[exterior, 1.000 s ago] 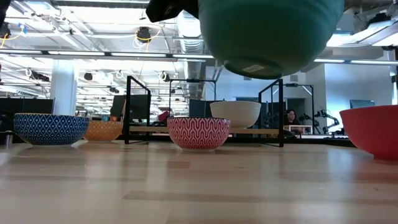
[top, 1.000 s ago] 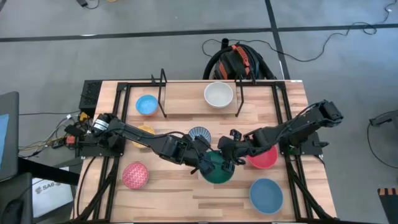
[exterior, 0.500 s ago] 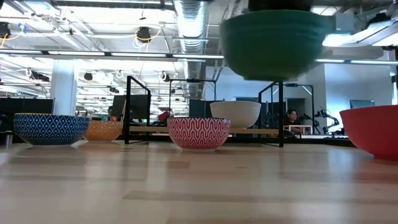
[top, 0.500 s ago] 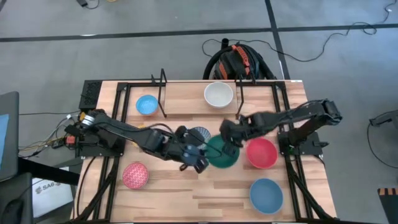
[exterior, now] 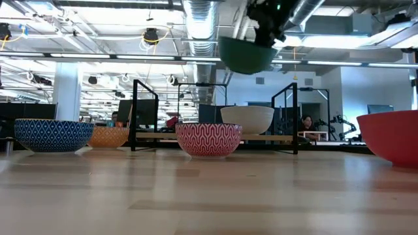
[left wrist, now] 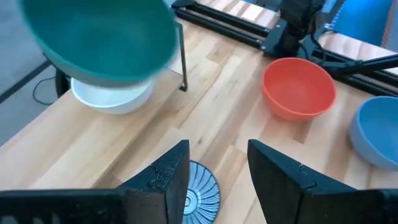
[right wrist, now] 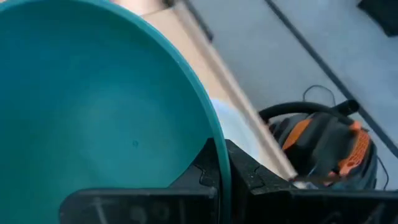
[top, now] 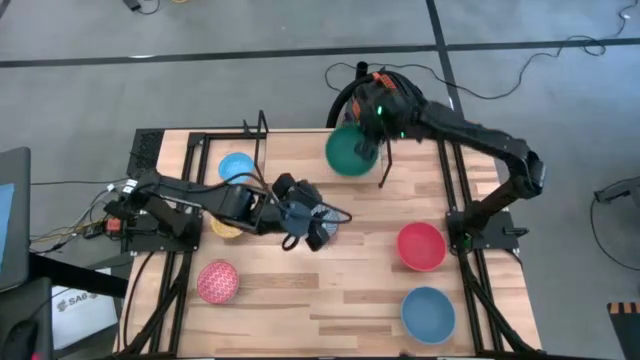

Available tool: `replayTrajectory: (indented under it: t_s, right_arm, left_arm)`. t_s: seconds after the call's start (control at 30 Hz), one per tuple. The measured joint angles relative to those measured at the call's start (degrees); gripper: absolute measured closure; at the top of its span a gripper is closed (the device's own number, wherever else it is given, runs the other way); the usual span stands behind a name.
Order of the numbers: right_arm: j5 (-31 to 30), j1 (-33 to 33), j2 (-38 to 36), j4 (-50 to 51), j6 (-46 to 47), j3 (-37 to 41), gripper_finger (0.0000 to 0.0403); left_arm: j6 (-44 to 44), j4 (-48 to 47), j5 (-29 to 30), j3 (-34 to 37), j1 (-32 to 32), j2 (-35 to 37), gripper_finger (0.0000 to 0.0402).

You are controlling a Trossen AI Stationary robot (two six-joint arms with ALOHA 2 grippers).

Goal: Place and stack bowls onto a shelf
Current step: Stack the big green bowl on the big gray bowl on the shelf

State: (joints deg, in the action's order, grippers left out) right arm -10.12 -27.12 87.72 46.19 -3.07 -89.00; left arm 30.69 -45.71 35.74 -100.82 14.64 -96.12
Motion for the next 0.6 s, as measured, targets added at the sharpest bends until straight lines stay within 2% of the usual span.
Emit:
replayTrajectory:
  t_s: [0.13, 0.23, 0.33, 0.6]
  right_arm:
    - [5.3, -7.5, 4.6, -3.2, -2.9, -0.1, 0.0379]
    - [7.2, -10.5, 9.5, -0.4, -4.6, -1.5, 0.0379]
    - [9.0, -12.4, 13.3, 1.8, -6.4, -3.0, 0.0379]
    - [16.3, -15.9, 18.3, 5.1, -9.5, -3.8, 0.0379]
  left_arm:
    - [-2.0, 0.0, -2.7, 0.0, -3.7, 0.0, 0.0256]
    - [-2.4, 0.1, -5.9, 0.0, -7.0, 0.0, 0.0256]
    - [-2.4, 0.1, -8.3, 0.0, -9.4, 0.0, 0.0256]
    - [-2.1, 0.1, -8.6, 0.0, -12.1, 0.0, 0.0256]
